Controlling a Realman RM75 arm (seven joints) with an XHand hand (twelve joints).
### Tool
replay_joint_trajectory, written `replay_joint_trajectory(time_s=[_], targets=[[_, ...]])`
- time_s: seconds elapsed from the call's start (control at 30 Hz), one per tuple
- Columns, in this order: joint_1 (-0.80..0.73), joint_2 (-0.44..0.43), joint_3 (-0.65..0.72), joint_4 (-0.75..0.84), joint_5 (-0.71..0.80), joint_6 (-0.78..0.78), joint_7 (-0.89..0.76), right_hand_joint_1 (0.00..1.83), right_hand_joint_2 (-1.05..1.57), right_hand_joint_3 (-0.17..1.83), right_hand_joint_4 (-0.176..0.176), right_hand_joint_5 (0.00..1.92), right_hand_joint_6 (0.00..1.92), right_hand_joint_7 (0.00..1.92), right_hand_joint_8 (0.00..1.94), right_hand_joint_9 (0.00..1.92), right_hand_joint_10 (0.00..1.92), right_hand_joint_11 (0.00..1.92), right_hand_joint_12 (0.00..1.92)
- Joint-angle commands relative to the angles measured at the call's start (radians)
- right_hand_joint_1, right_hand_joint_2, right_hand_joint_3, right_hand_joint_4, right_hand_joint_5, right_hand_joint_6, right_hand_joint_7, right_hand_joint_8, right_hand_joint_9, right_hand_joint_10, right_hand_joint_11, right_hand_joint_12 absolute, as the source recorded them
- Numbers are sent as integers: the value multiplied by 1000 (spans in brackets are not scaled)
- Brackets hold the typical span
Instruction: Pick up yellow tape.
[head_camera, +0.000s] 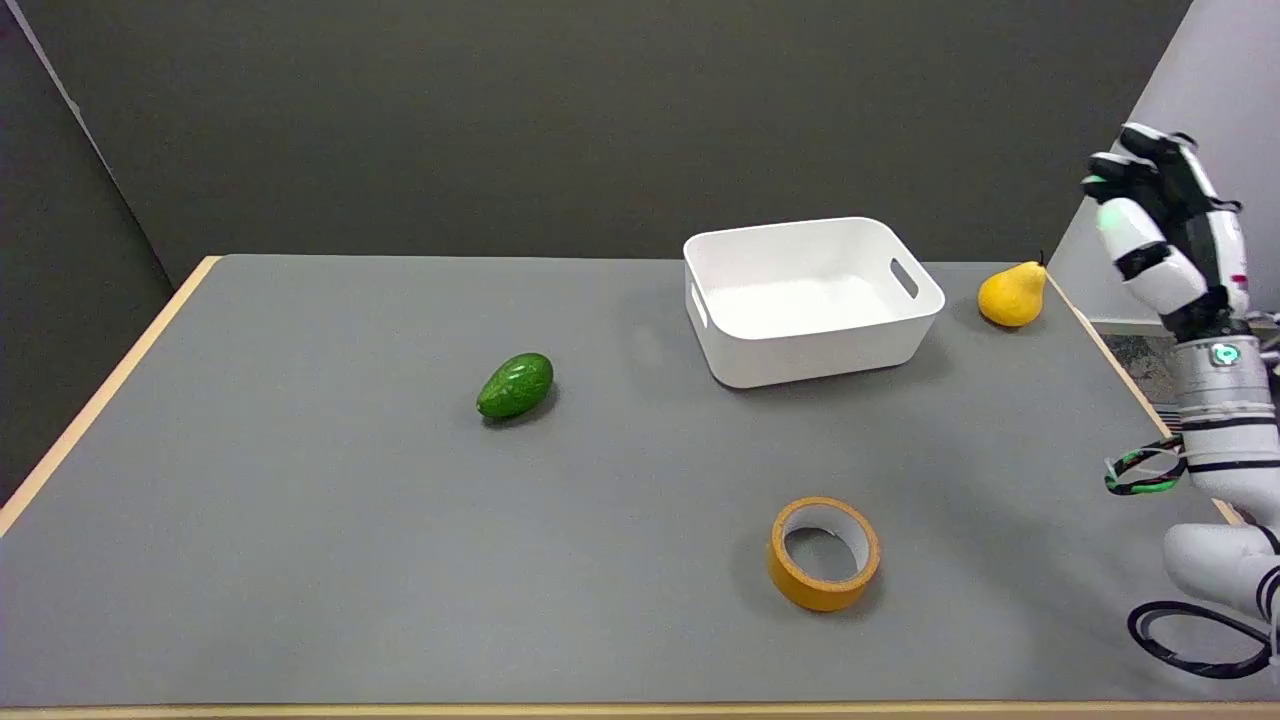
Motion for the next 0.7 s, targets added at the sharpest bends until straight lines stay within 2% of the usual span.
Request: replay_joint_trajectory(time_s=[0.03,0.17,0.23,0.3,0.43,0.5,0.57,0.6,0.67,0.7], targets=[[-126,92,17,399,-439,38,-67,506,612,897,58,274,526,467,509,403,973,172,1368],[-137,92,11,474,-596,38,-4,424,597,917,41,257,524,426,499,367,936,144,1318],[-148,90,10,511,-658,40,9,465,604,836,18,247,450,391,424,289,936,100,1323],[-168,86,10,553,-701,26,10,460,599,833,11,226,421,350,394,254,907,83,1315],[-276,83,58,654,-802,-73,2,451,579,809,-22,129,329,186,304,91,784,4,1250],[-320,83,116,699,-875,-117,2,430,531,885,-31,79,343,98,322,17,654,-1,1127],[-386,79,198,754,-972,-155,2,435,518,898,-34,66,345,70,302,1,579,-1,1082],[-405,76,223,769,-995,-160,2,437,511,891,-36,59,323,53,262,-1,498,-1,1052],[-471,51,311,814,-1062,-182,-21,435,485,858,-41,35,208,0,111,-1,199,-1,948],[-487,43,331,819,-1072,-186,-40,437,488,862,-42,38,155,-1,82,-1,135,-1,909]])
